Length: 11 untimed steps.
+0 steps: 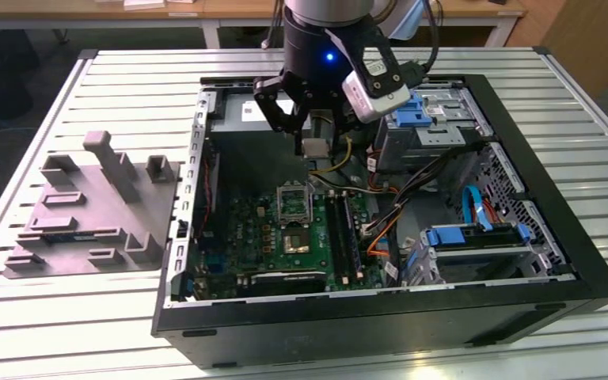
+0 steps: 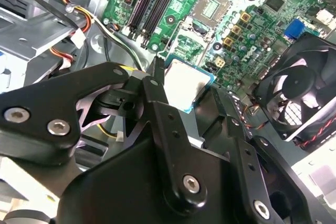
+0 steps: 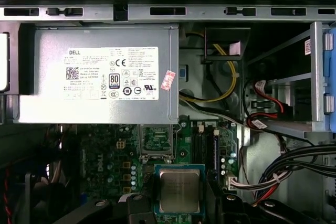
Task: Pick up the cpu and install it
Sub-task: 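Place the cpu into insertion slot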
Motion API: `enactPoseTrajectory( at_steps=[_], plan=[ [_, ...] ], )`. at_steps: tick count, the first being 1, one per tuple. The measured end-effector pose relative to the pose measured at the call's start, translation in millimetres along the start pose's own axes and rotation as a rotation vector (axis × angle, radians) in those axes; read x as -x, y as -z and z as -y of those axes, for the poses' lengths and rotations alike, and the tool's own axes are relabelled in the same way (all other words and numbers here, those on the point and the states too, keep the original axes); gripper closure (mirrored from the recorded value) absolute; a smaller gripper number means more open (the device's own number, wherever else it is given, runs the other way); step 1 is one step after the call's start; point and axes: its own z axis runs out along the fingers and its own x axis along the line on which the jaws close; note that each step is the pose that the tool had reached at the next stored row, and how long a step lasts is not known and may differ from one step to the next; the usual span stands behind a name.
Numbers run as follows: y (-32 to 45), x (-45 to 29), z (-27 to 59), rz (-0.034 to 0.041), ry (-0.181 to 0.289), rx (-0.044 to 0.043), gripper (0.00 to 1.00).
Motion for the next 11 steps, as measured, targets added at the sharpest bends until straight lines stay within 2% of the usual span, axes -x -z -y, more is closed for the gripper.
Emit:
enactPoseTrajectory(
  at_steps=[11],
  plan=[
    [-5.8, 0.0, 0.1, -0.0005, 0.0, 0.0001, 0.53]
  ],
)
